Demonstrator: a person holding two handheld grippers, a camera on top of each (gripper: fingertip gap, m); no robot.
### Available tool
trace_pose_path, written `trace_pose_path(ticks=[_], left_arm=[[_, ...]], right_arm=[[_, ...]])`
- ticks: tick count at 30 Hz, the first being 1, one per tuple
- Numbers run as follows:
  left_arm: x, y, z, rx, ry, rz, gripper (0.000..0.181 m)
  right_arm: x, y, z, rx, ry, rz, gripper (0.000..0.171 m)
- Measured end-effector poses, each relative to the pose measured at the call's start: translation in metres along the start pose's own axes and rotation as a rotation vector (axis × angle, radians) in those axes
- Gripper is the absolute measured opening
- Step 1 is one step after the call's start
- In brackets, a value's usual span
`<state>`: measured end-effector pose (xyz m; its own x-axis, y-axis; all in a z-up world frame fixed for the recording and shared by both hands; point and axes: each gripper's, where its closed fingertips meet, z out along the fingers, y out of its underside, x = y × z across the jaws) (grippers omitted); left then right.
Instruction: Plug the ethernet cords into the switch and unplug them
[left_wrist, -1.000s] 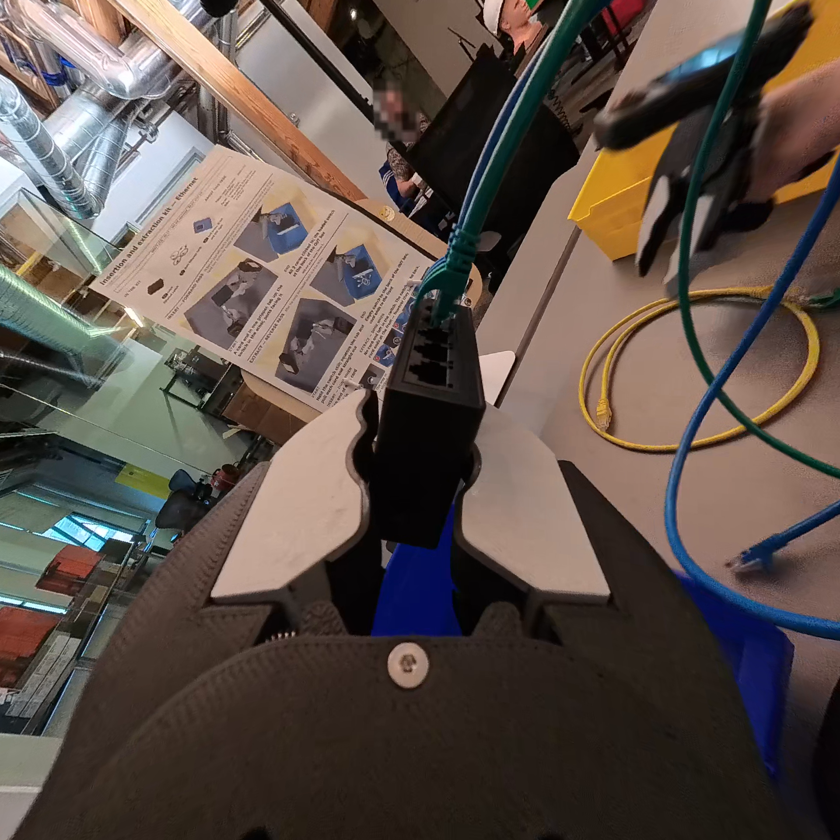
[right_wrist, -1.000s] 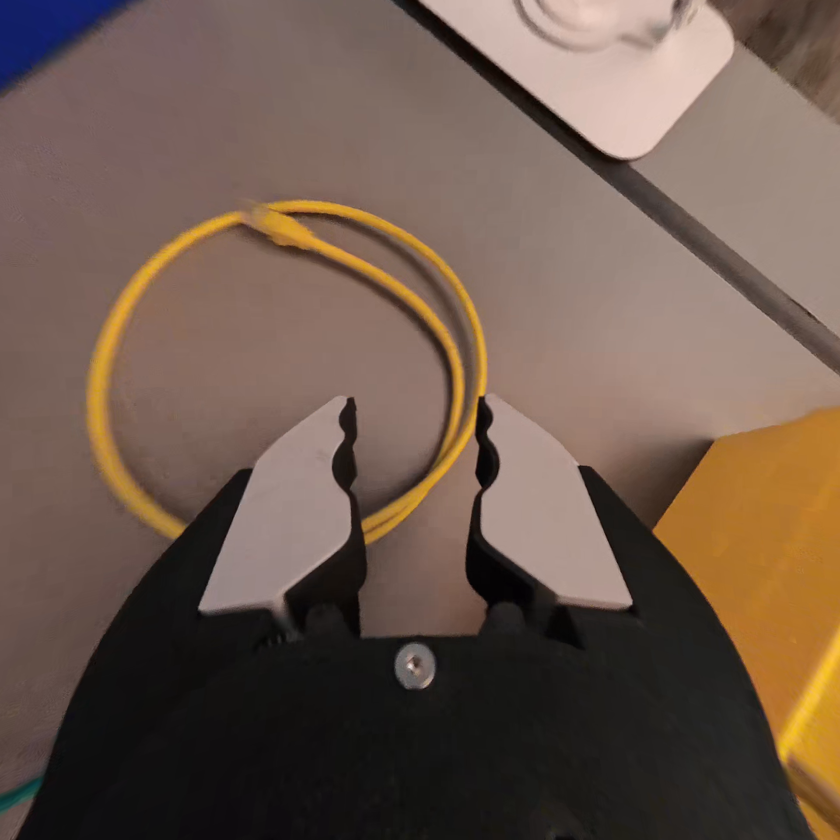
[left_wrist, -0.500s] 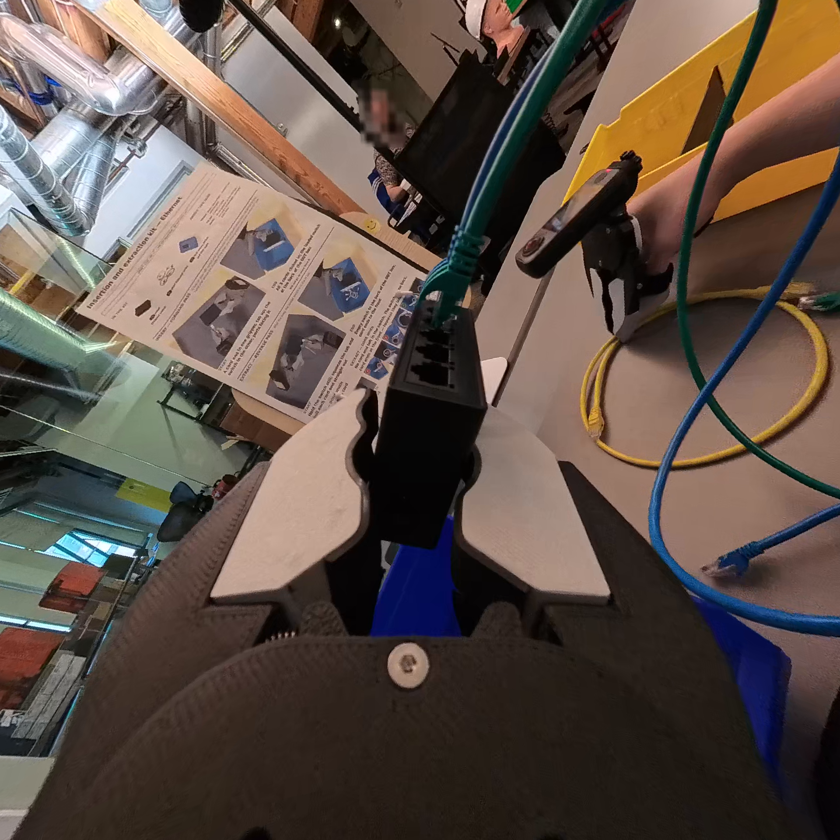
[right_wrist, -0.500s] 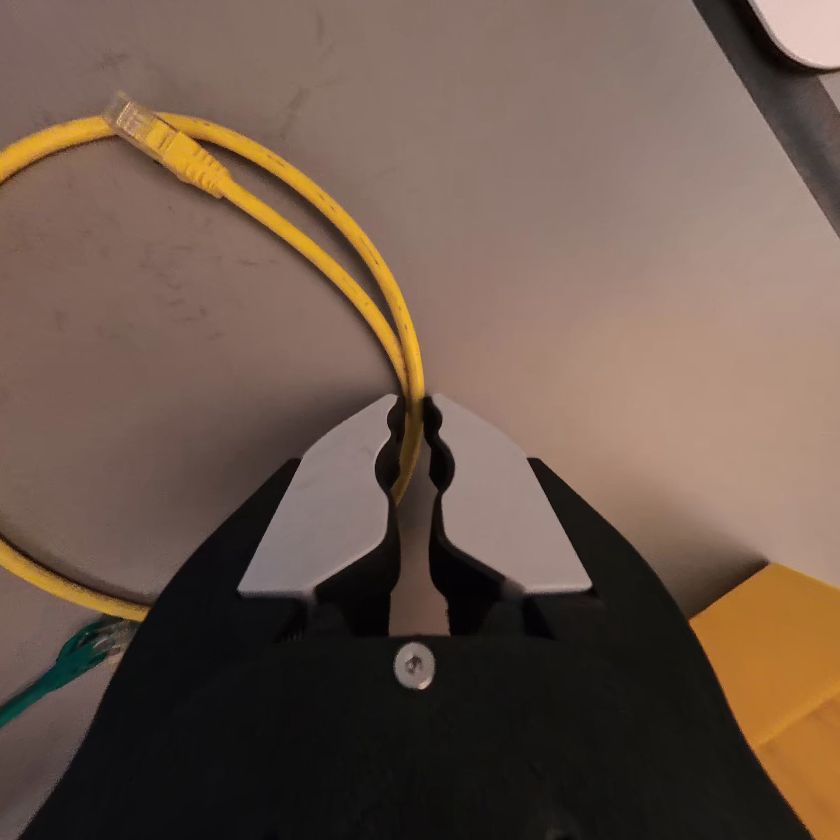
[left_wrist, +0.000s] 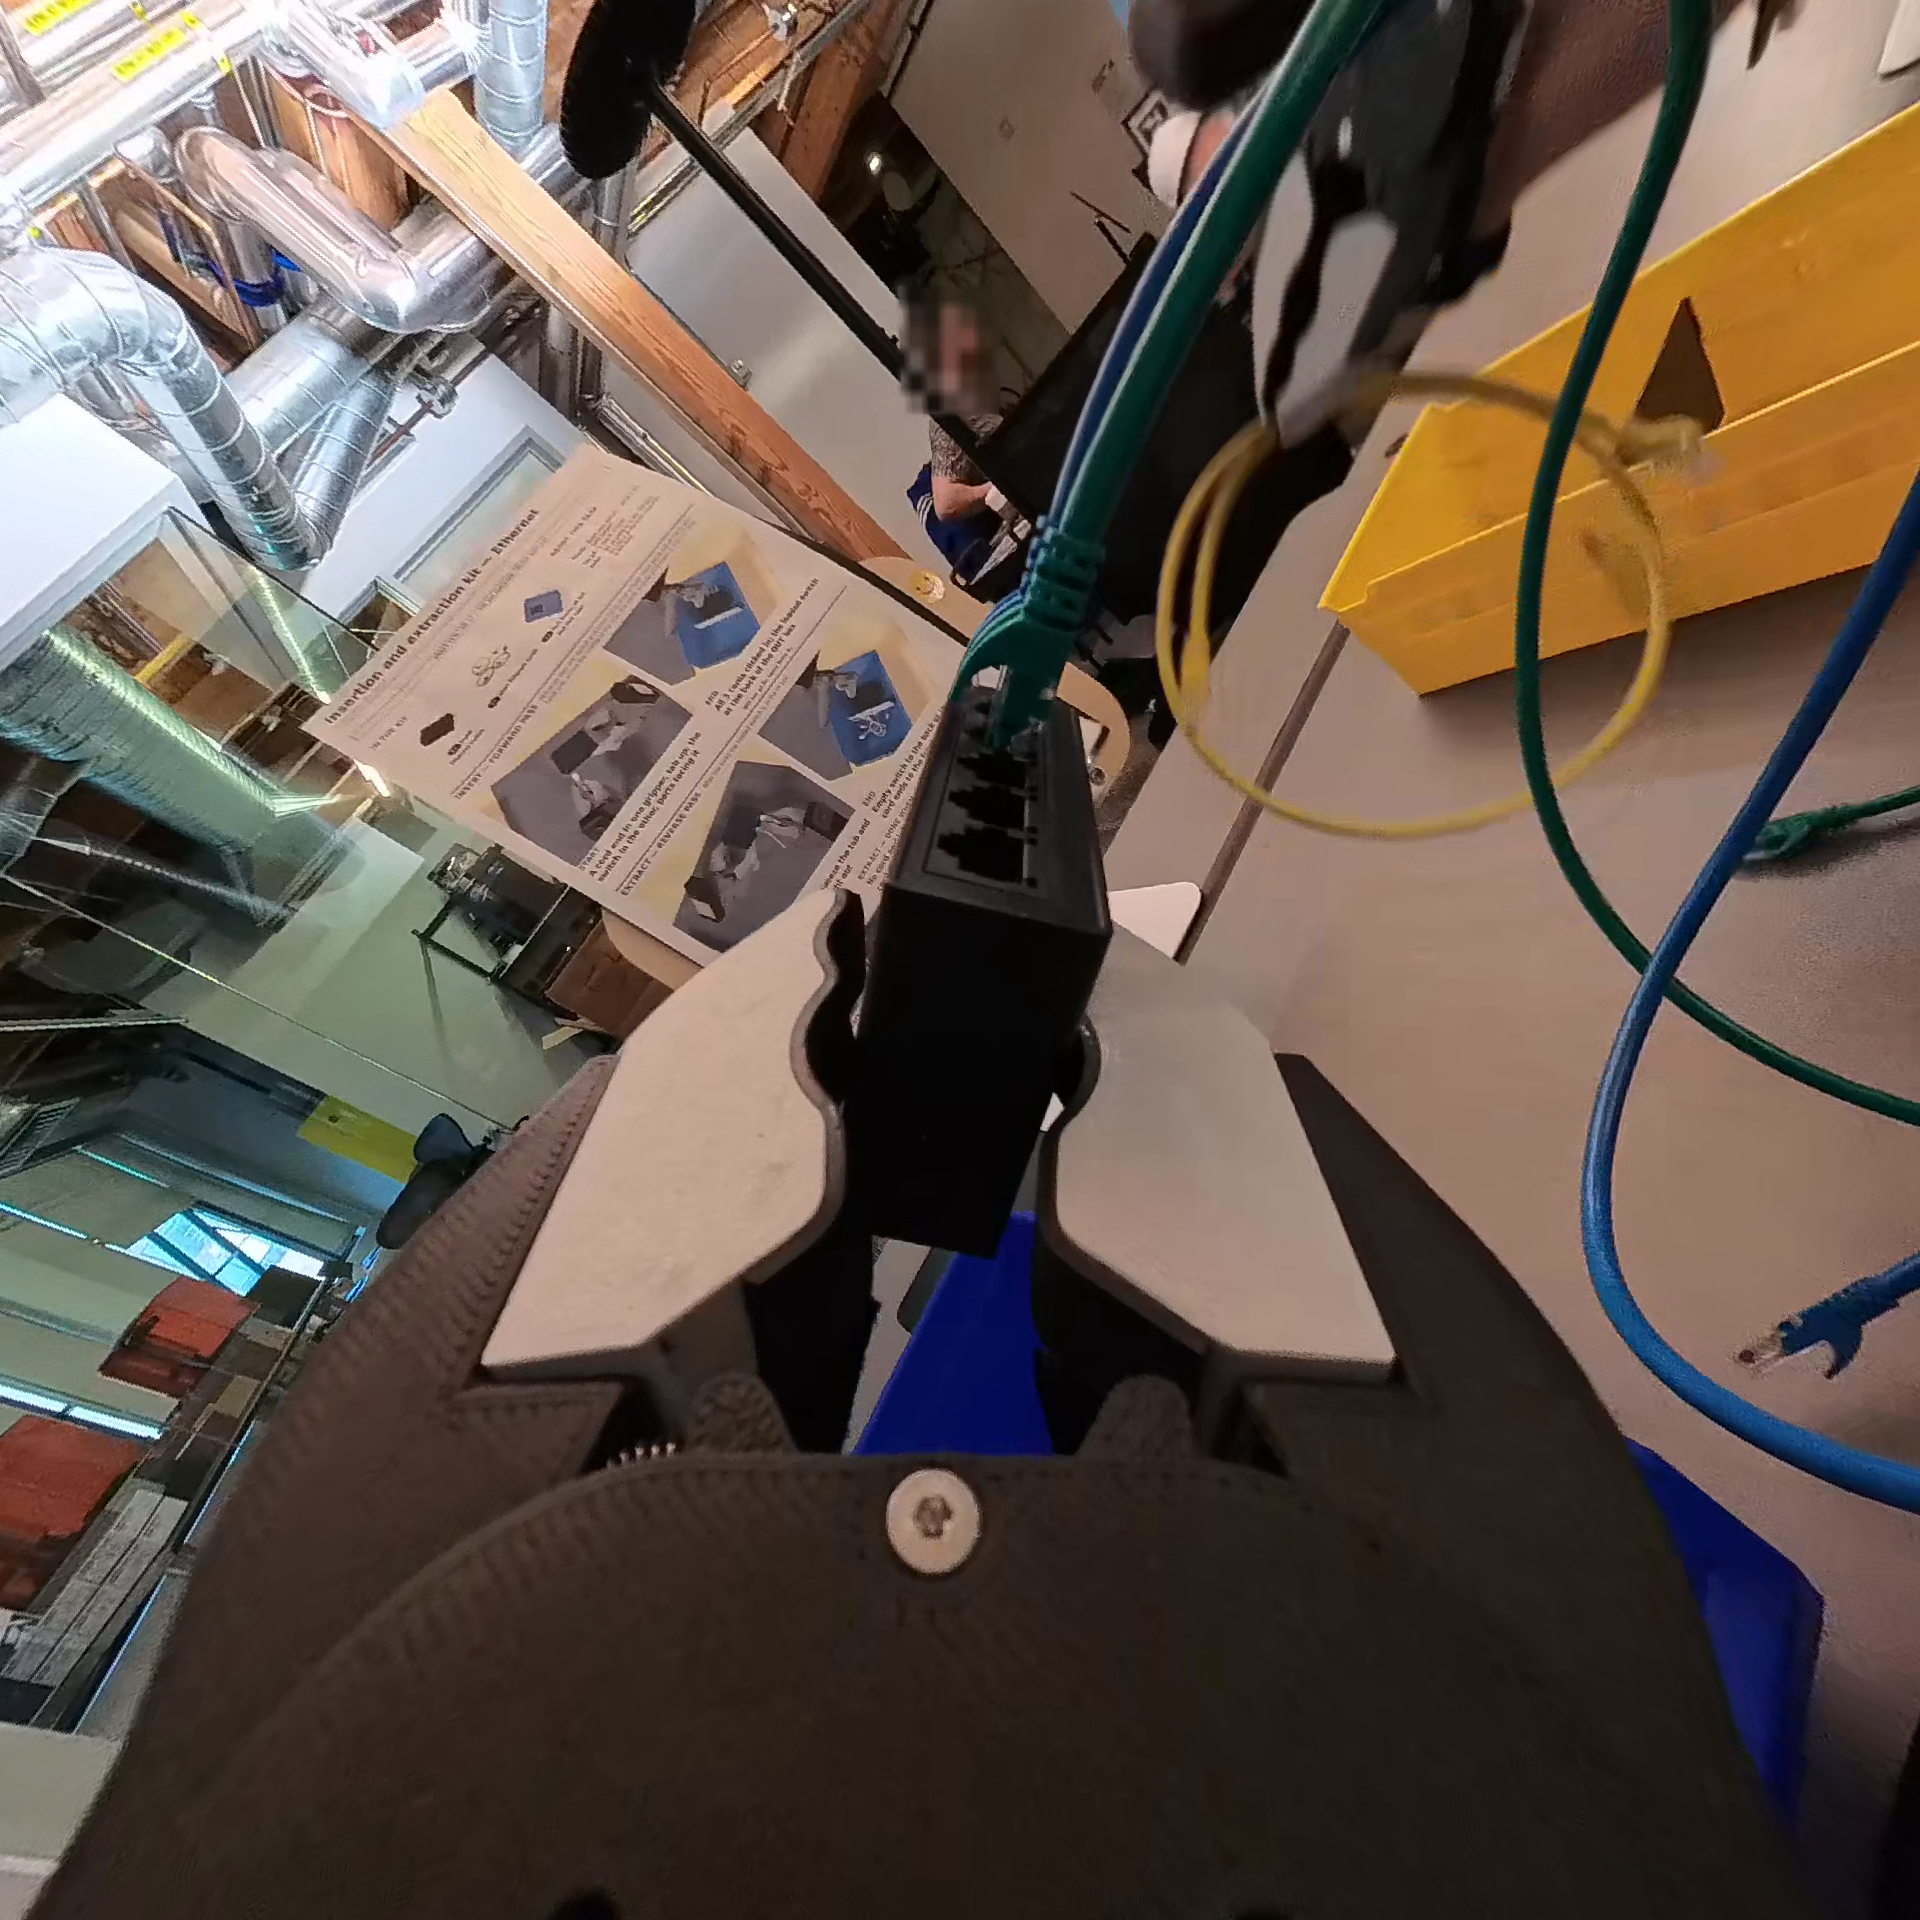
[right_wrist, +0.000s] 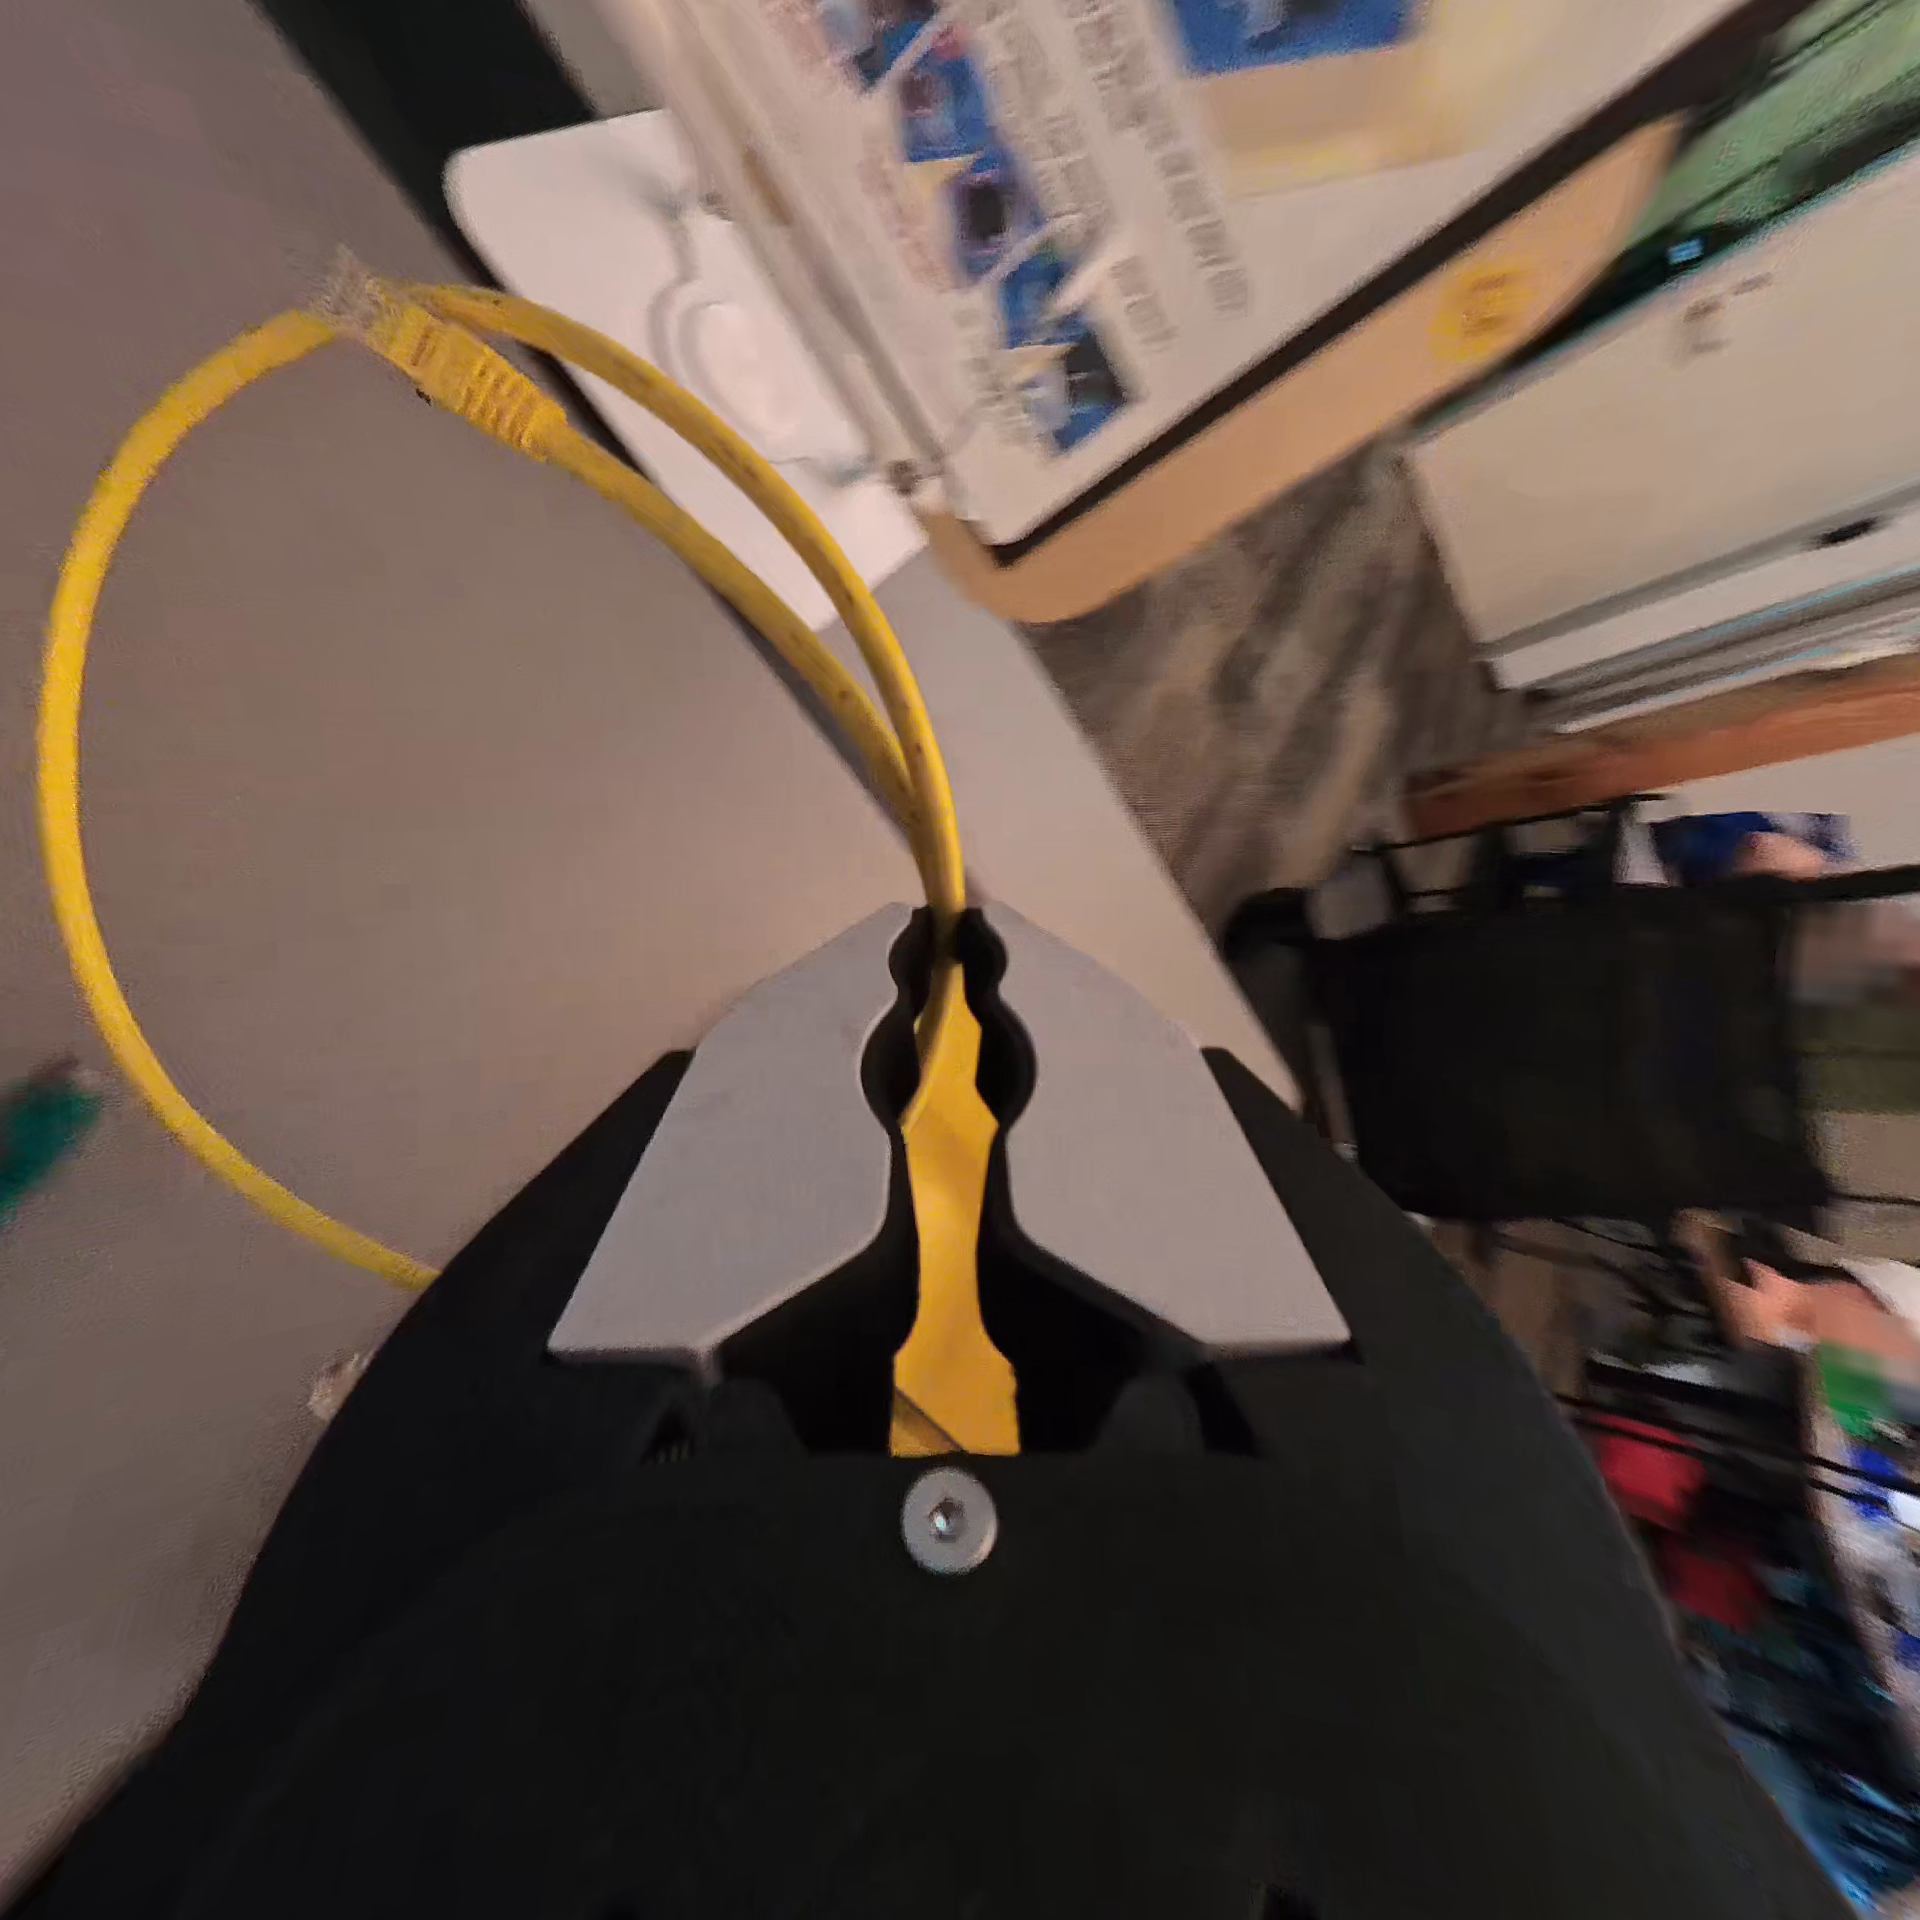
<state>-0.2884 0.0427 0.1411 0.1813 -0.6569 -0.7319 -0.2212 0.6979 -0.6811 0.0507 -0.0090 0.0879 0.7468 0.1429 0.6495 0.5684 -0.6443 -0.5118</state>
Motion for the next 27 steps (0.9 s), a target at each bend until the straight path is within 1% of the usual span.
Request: trace_pose_path(ticks=[3, 4, 5, 7, 9, 13, 16, 21, 24, 27], left_arm=[[0.001, -0.003, 0.0, 0.007, 0.001, 0.003, 0.033], [0.002, -0.003, 0.0, 0.006, 0.003, 0.005, 0.033], [0.003, -0.004, 0.0, 0.005, 0.005, 0.009, 0.033], [0.005, -0.006, 0.002, 0.008, 0.012, 0.015, 0.033], [0.008, -0.009, 0.004, 0.013, 0.019, 0.022, 0.033], [0.014, -0.015, 0.009, 0.018, 0.039, 0.039, 0.033], [0.02, -0.017, 0.014, 0.013, 0.053, 0.052, 0.033], [0.025, -0.016, 0.02, -0.002, 0.067, 0.063, 0.033], [0.026, -0.014, 0.022, -0.014, 0.071, 0.065, 0.033], [0.027, -0.012, 0.026, -0.025, 0.072, 0.066, 0.033]], right_arm=[[0.054, 0.011, -0.047, 0.012, 0.149, -0.067, 0.007], [0.068, 0.019, -0.06, 0.025, 0.18, -0.12, 0.007], [0.083, 0.031, -0.07, 0.019, 0.222, -0.127, 0.007], [0.091, 0.059, -0.079, 0.05, 0.187, -0.179, 0.007], [0.108, 0.1, -0.08, -0.008, 0.274, -0.235, 0.007], [0.095, 0.159, -0.065, -0.007, 0.227, -0.277, 0.007], [0.075, 0.189, -0.044, -0.034, 0.166, -0.289, 0.007], [0.044, 0.226, -0.01, -0.139, 0.069, -0.375, 0.007], [0.035, 0.238, 0.004, -0.154, 0.032, -0.331, 0.008], [0.032, 0.242, 0.012, -0.132, 0.016, -0.276, 0.008]])
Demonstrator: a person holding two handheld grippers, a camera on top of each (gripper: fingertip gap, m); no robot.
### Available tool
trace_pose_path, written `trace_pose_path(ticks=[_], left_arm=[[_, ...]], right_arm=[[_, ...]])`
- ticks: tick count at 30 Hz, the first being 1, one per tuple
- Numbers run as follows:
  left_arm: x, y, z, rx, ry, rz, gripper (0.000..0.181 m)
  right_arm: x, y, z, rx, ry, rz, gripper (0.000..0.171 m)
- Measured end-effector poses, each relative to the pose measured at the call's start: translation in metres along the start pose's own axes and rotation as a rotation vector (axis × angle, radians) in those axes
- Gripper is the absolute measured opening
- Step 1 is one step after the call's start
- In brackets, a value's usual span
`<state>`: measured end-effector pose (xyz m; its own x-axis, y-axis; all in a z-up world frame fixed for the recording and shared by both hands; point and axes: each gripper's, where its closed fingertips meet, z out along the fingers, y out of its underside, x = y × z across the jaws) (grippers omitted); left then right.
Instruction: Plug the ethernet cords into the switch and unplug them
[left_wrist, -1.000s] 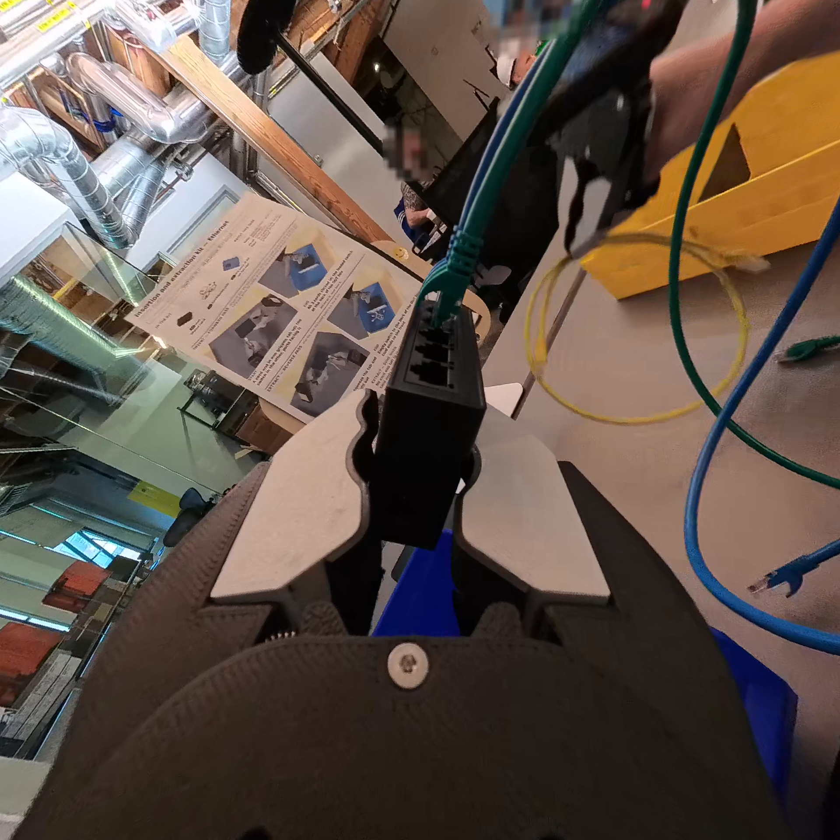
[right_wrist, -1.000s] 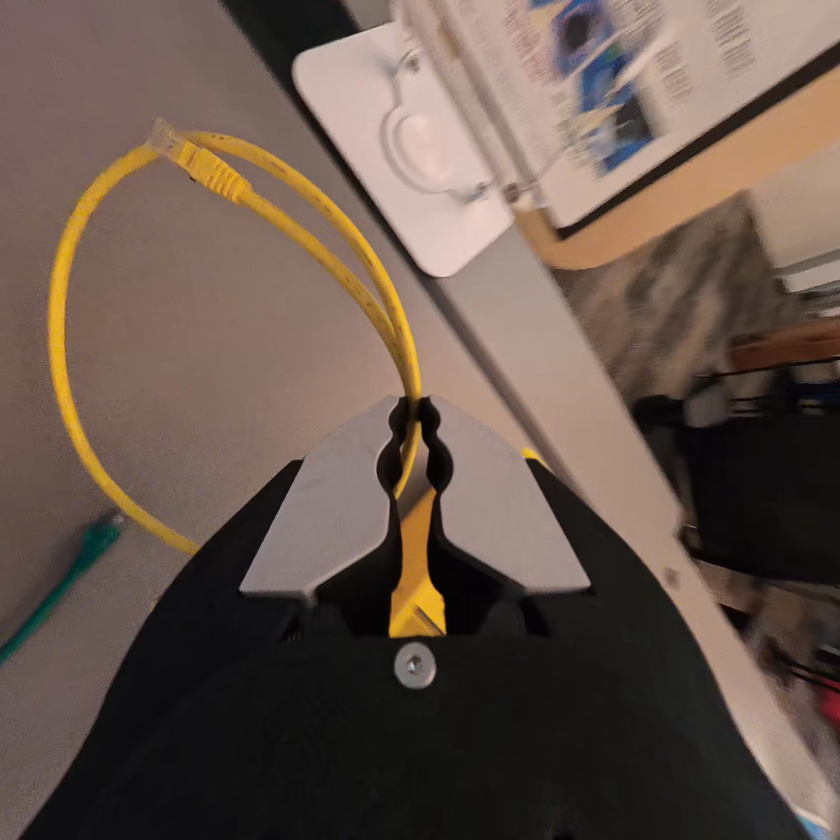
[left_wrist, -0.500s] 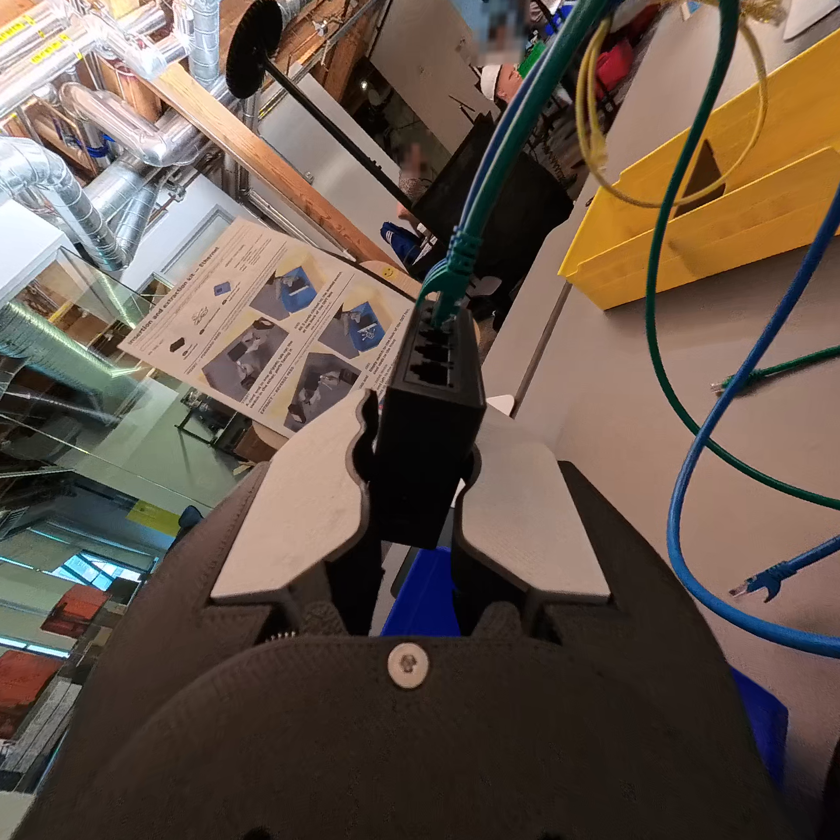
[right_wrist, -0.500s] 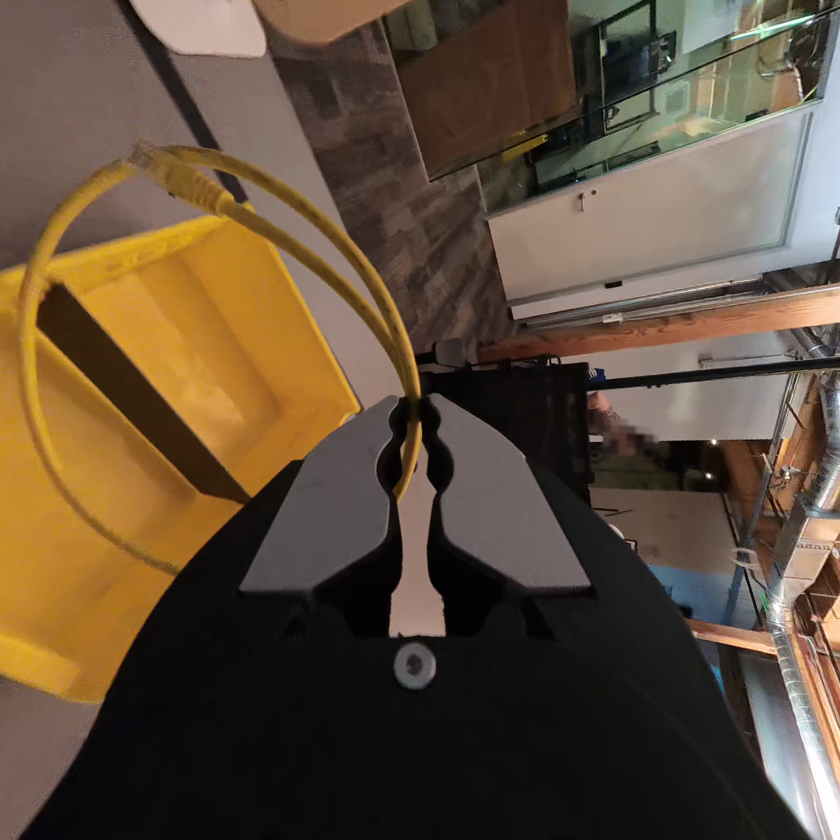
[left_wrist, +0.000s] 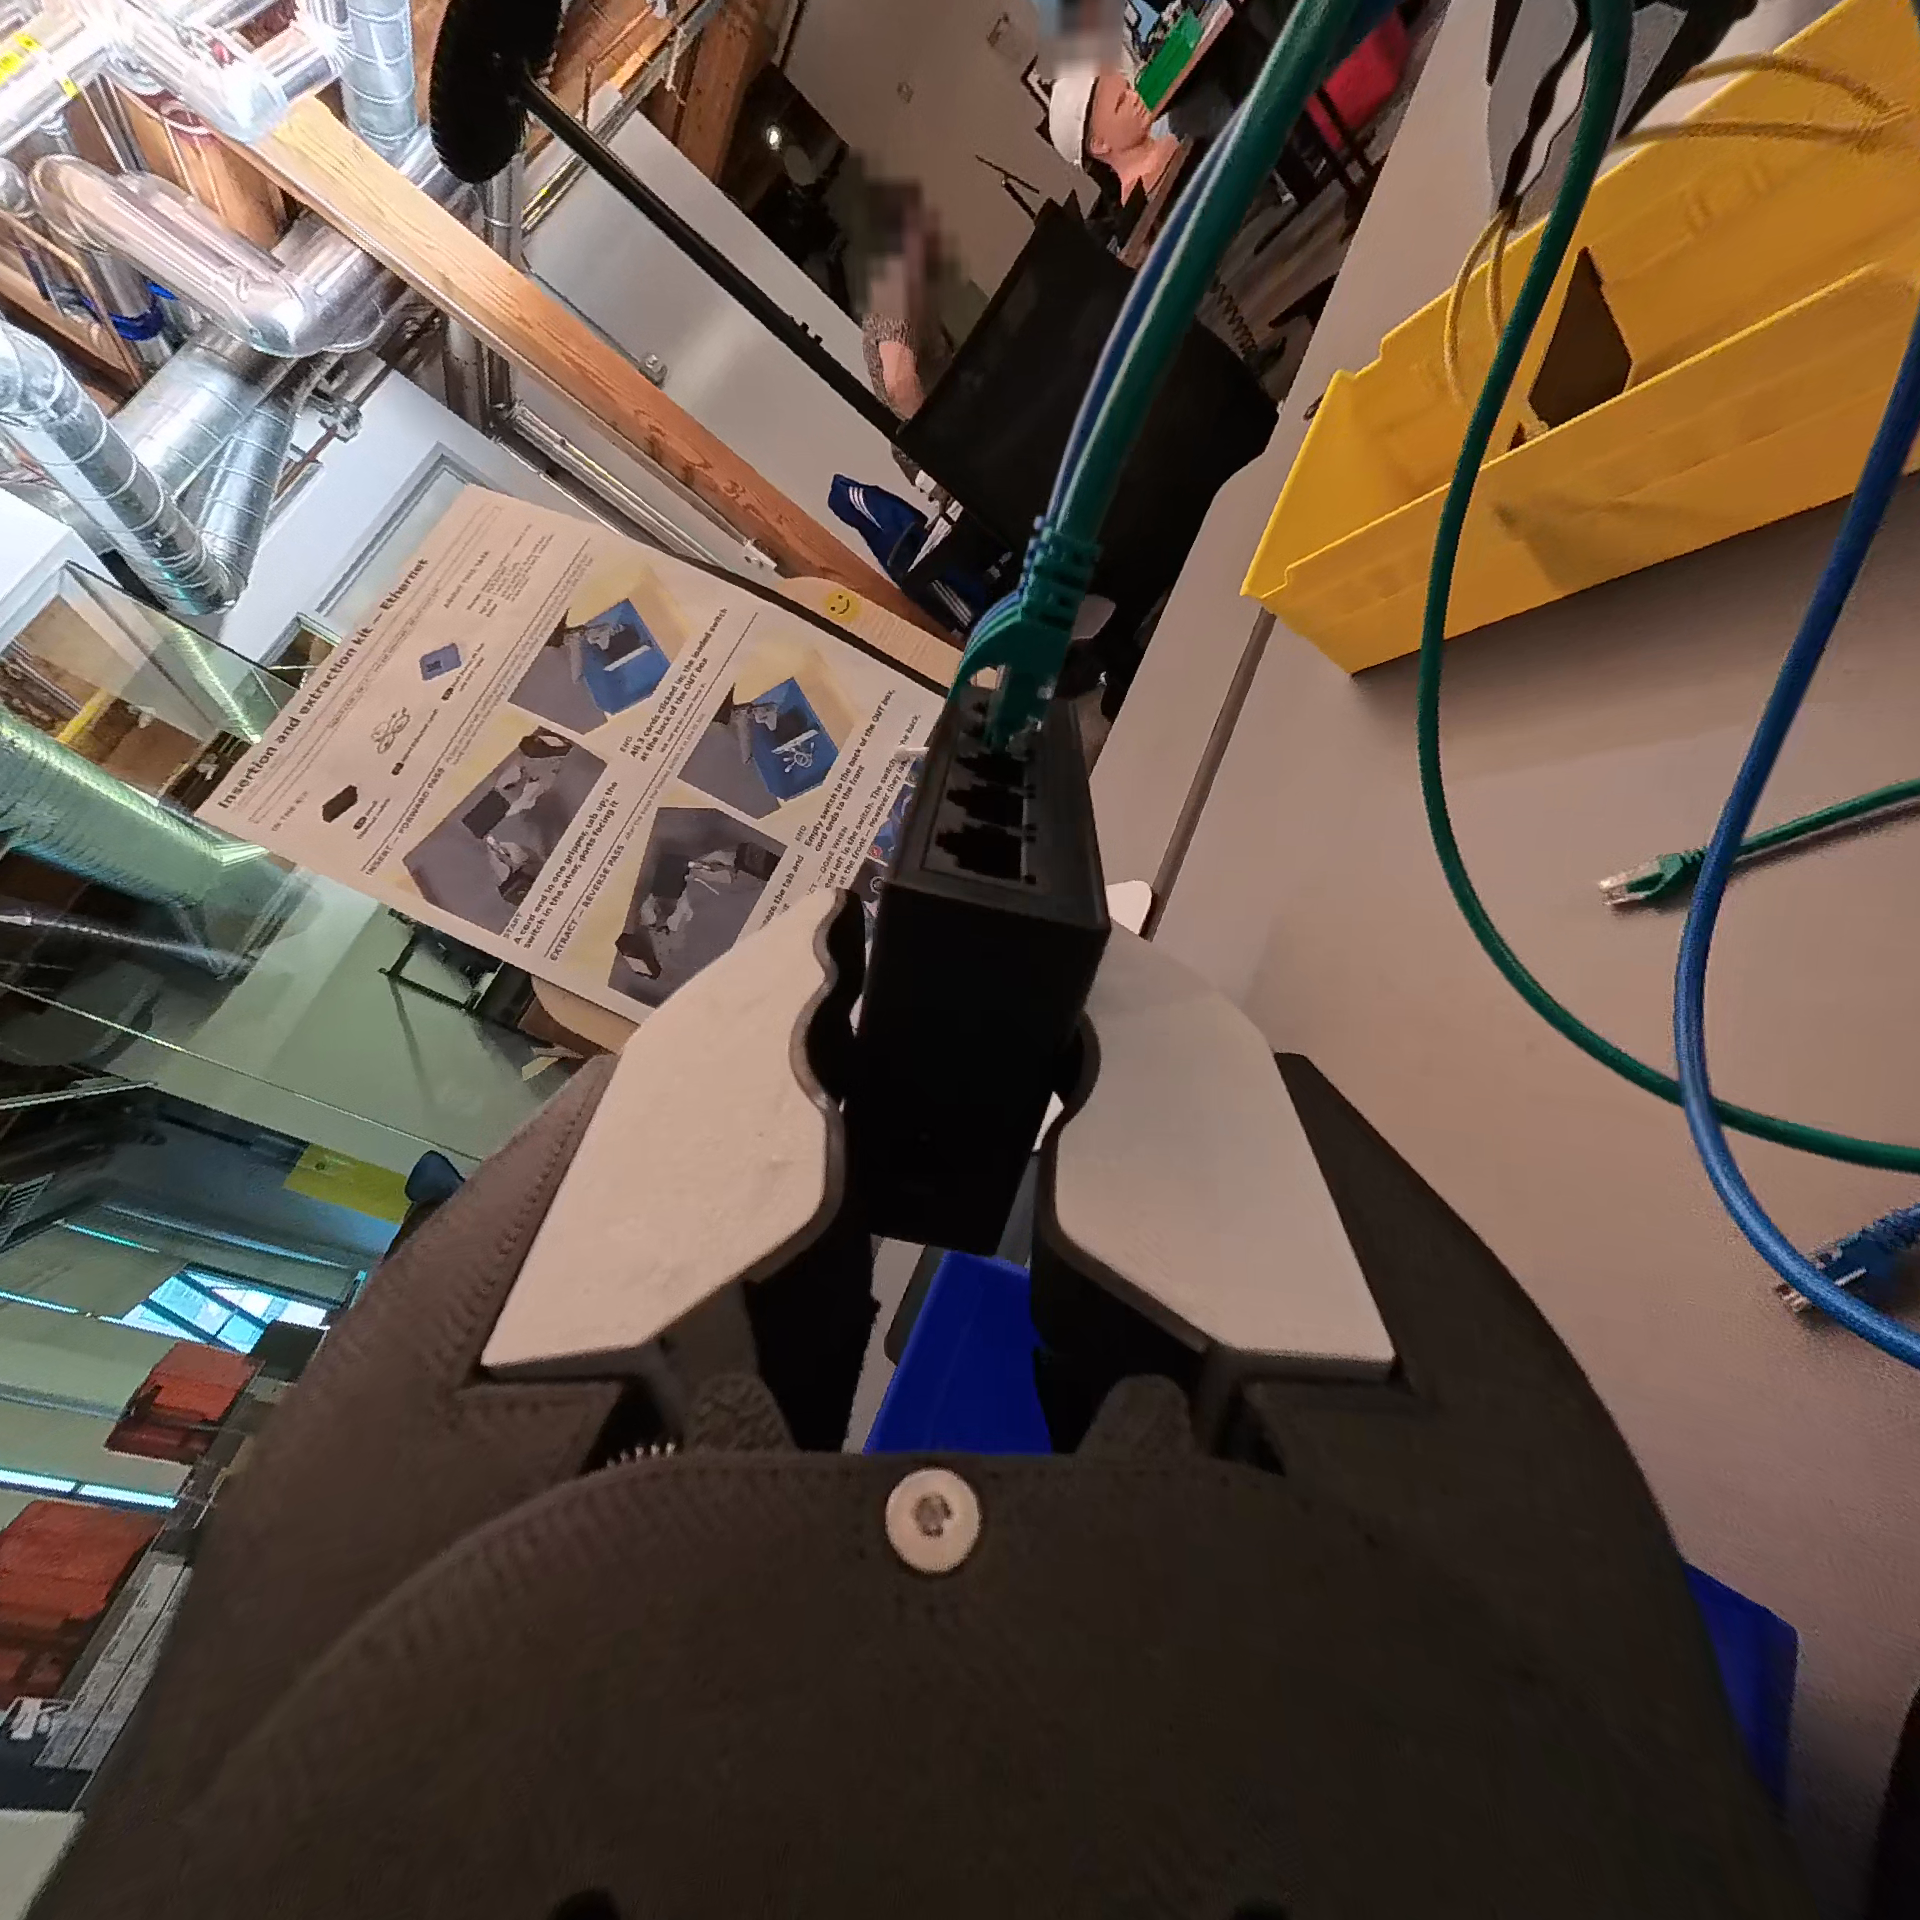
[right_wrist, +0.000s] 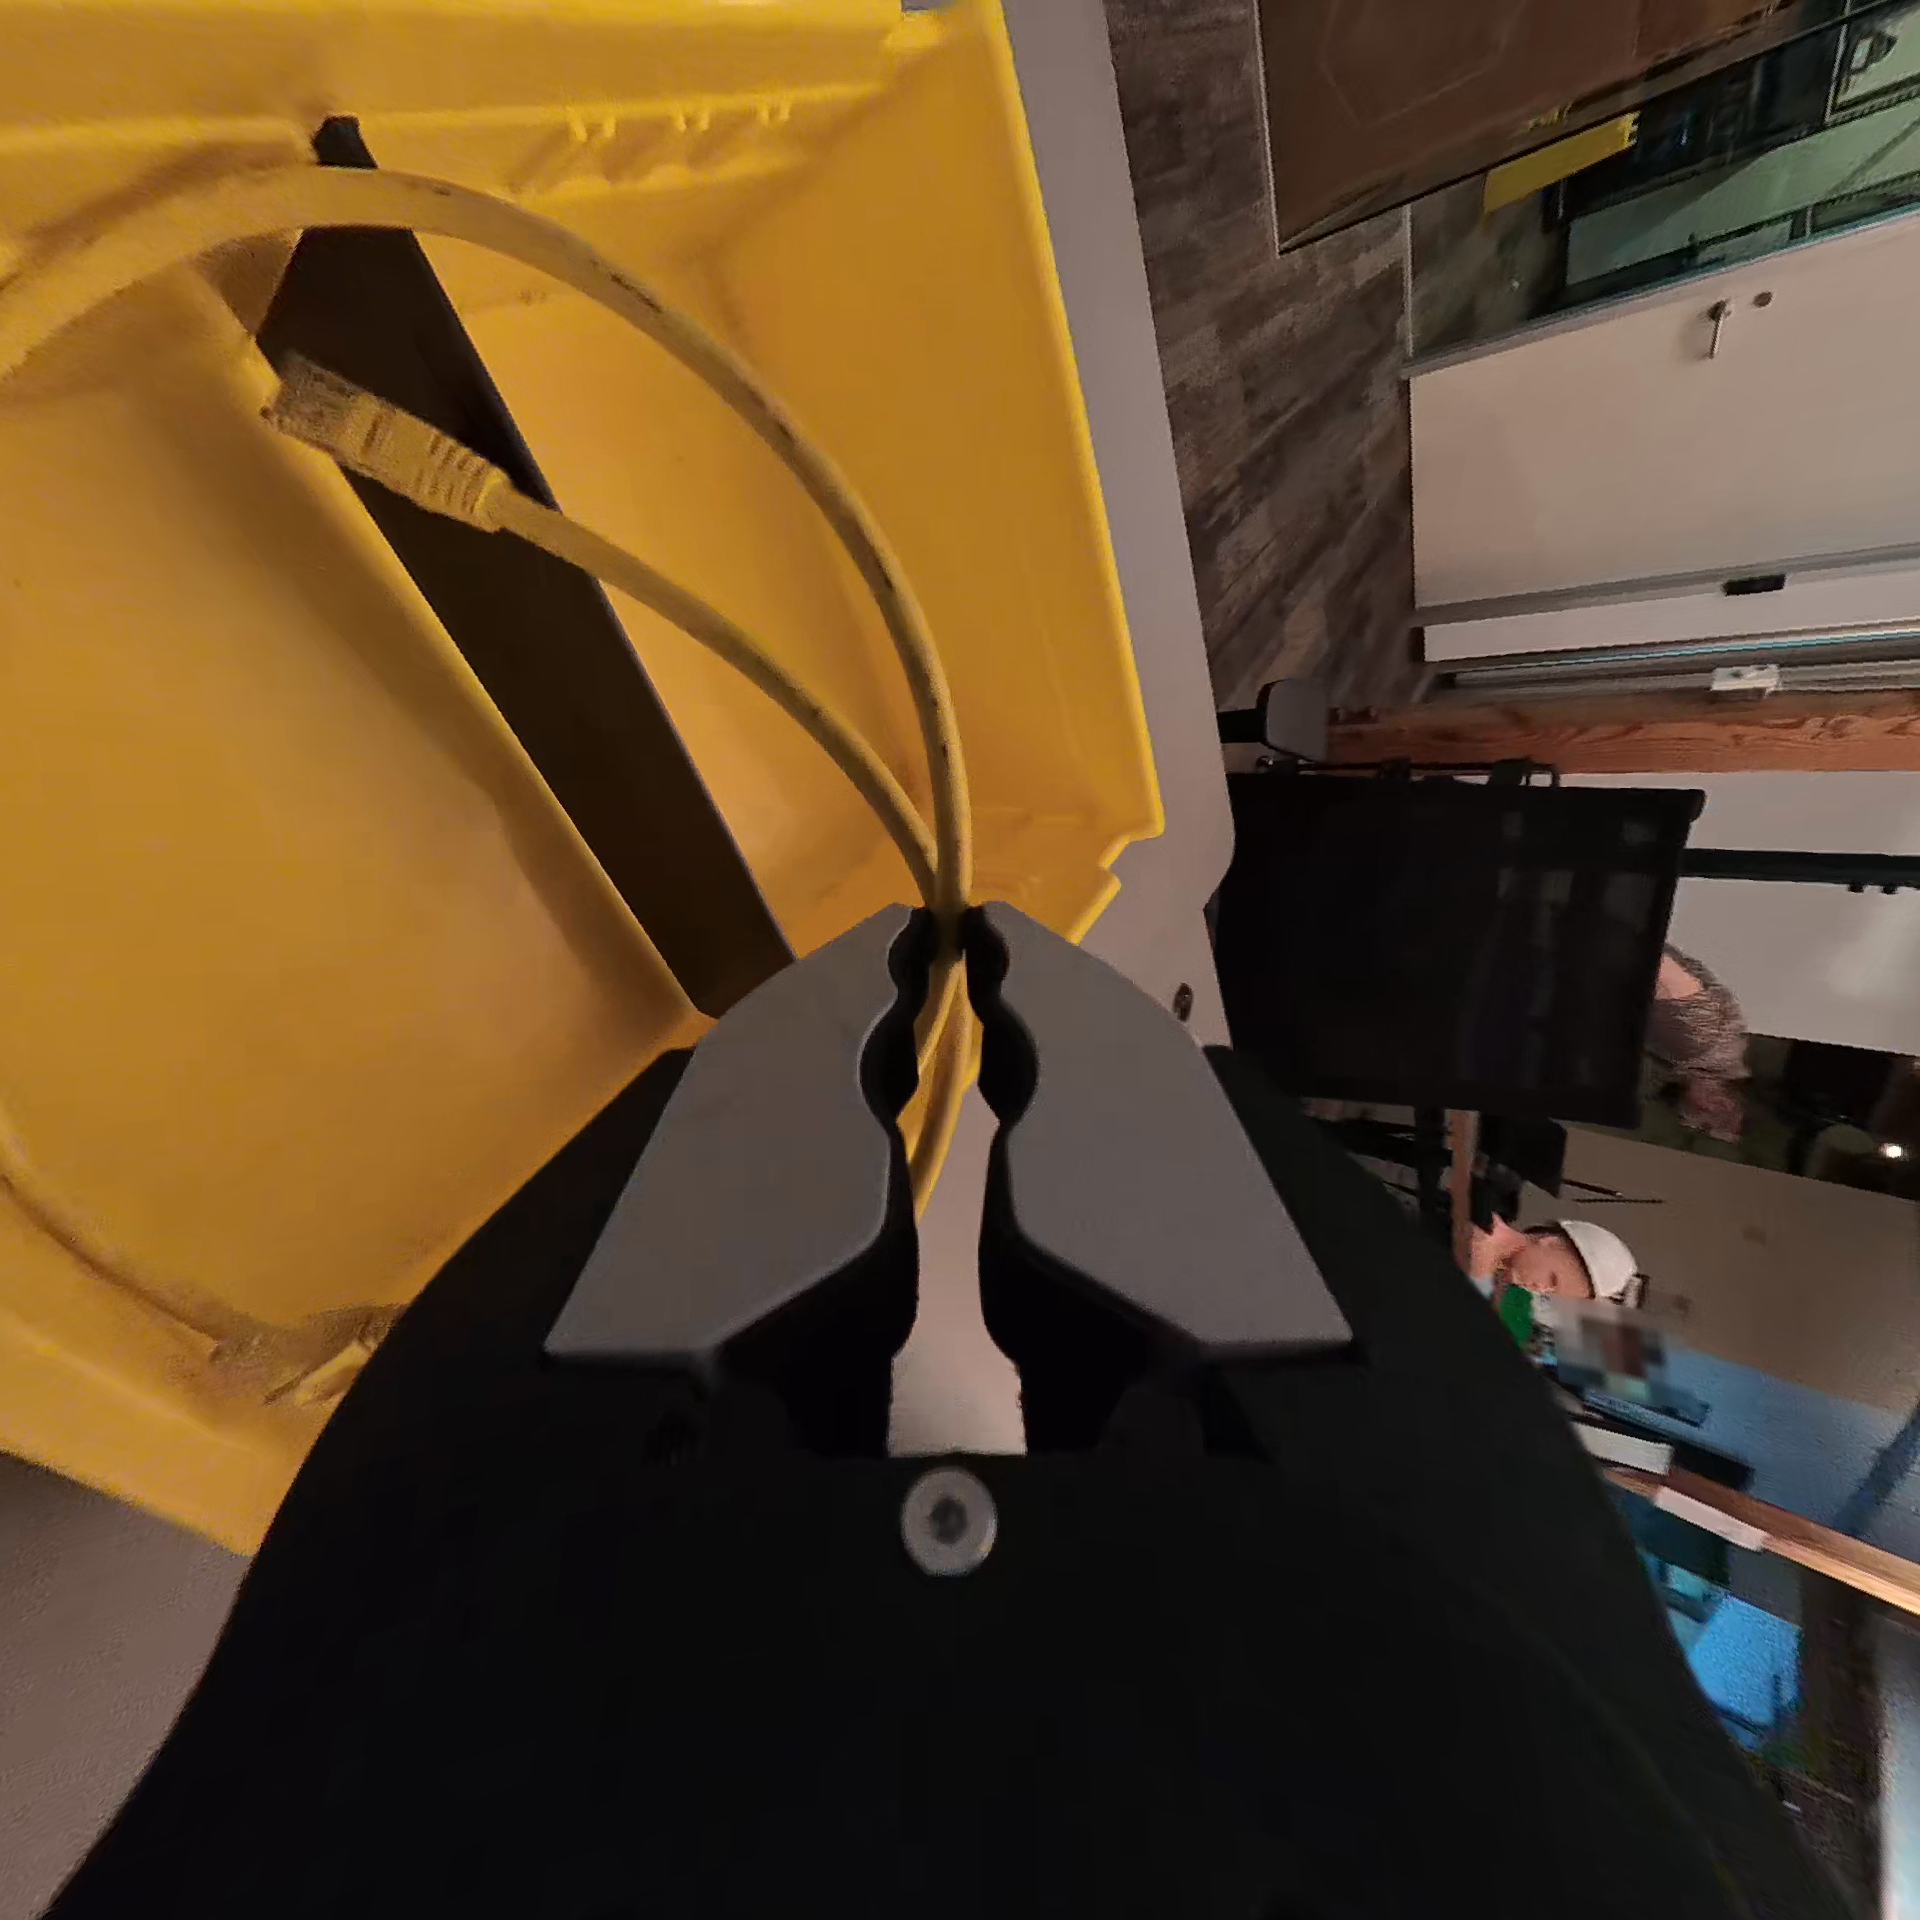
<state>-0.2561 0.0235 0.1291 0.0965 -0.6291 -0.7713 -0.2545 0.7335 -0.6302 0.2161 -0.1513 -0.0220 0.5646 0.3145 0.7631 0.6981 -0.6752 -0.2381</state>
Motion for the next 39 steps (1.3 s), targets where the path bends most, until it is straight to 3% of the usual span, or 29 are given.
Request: trace_pose_path(ticks=[13, 17, 20, 22, 25, 28, 30, 35, 39], left_arm=[[0.013, -0.009, 0.017, 0.006, 0.021, 0.041, 0.033], [0.017, -0.011, 0.023, 0.01, 0.029, 0.053, 0.033], [0.021, -0.014, 0.028, 0.018, 0.036, 0.064, 0.033], [0.024, -0.016, 0.033, 0.017, 0.033, 0.085, 0.033], [0.031, -0.016, 0.043, -0.003, 0.033, 0.127, 0.033], [0.035, -0.016, 0.054, -0.039, -0.006, 0.19, 0.032], [0.038, -0.016, 0.06, -0.071, -0.027, 0.241, 0.032], [0.043, -0.02, 0.069, -0.122, -0.073, 0.31, 0.032], [0.044, -0.02, 0.071, -0.141, -0.084, 0.331, 0.032]], right_arm=[[-0.017, 0.013, 0.044, 0.034, 0.014, 0.159, 0.015], [-0.007, 0.006, 0.023, 0.093, 0.049, 0.175, 0.027], [0.006, -0.015, -0.015, 0.207, 0.081, 0.166, 0.029], [0.024, -0.043, -0.054, 0.338, 0.15, 0.216, 0.03], [0.047, -0.119, -0.141, 0.69, 0.28, 0.326, 0.031], [0.019, -0.211, -0.223, 1.032, 0.208, 0.3, 0.035], [-0.02, -0.265, -0.252, 1.103, 0.171, 0.118, 0.035], [-0.098, -0.353, -0.241, 1.034, 0.108, -0.27, 0.03], [-0.088, -0.374, -0.205, 0.883, 0.177, -0.342, 0.028]])
